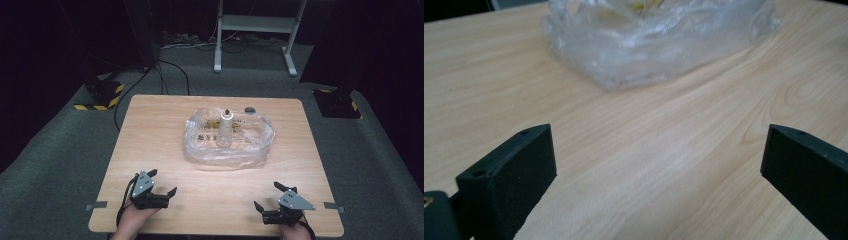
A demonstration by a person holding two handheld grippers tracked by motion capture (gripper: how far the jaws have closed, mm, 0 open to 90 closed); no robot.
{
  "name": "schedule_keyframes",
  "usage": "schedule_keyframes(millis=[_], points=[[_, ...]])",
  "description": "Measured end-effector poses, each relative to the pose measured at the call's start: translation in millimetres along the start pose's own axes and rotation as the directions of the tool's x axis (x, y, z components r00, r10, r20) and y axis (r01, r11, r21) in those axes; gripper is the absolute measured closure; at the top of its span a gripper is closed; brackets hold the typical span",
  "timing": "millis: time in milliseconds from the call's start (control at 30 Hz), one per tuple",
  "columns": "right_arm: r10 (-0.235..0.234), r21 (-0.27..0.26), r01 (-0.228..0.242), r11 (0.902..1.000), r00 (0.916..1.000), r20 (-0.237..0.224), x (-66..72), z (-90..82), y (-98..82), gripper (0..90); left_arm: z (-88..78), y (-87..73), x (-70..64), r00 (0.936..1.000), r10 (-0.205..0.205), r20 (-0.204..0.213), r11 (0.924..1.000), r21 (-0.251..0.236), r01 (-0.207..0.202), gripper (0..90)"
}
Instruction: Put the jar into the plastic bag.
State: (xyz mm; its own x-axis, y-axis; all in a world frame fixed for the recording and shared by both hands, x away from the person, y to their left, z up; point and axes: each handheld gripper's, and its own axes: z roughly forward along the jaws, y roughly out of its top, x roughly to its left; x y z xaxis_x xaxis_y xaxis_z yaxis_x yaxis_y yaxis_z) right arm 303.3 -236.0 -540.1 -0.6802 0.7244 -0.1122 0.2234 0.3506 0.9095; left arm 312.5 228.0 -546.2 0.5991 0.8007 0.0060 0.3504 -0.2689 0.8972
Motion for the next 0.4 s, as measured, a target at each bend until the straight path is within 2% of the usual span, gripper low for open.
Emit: schedule_keyframes(millis=[67, 100, 167, 200, 267, 300, 333, 400], points=[[-0.006, 0.003, 0.006, 1.0, 1.0, 0.002, 0.5, 0.4, 0.1, 0.4, -0.1, -0.2, -0.2, 1.0, 0.004, -0.005, 0.9999, 0.015, -0.003, 2.2], [-0.006, 0.003, 0.006, 1.0, 1.0, 0.002, 0.5, 0.4, 0.1, 0.4, -1.0, -0.5, -0.9, 0.9999, 0.015, -0.007, 0.9999, 0.002, -0.015, 2.2], [-0.007, 0.006, 0.007, 1.0, 1.0, 0.004, 0.8, 0.7, 0.3, 0.4, -0.6, -0.4, -2.1, 0.9993, 0.035, -0.014, 0.9992, 0.018, -0.034, 2.2], [-0.006, 0.007, 0.006, 1.0, 1.0, 0.002, 0.7, 0.8, 0.3, 0.4, -0.3, -0.4, -3.4, 0.9979, 0.062, -0.021, 0.9977, 0.03, -0.061, 2.2], [-0.004, 0.008, 0.004, 1.0, 1.0, 0.001, 0.5, 1.0, 0.3, 0.4, 0.3, -0.6, -7.4, 0.9942, 0.105, -0.025, 0.9935, 0.047, -0.103, 1.6], [-0.002, 0.009, 0.002, 1.0, 1.0, -0.001, 0.2, 1.0, 0.3, 0.4, 0.7, -0.8, -12.3, 0.9877, 0.153, -0.034, 0.9869, 0.058, -0.151, 1.6], [-0.002, 0.009, 0.002, 1.0, 1.0, -0.001, 0.2, 1.0, 0.3, 0.4, 0.7, -0.8, -12.3, 0.9877, 0.153, -0.034, 0.9869, 0.058, -0.151, 1.6], [-0.002, 0.008, 0.002, 1.0, 1.0, -0.004, 0.1, 0.9, 0.3, 0.4, 0.9, -1.3, -16.5, 0.9807, 0.191, -0.038, 0.98, 0.063, -0.189, 1.6]])
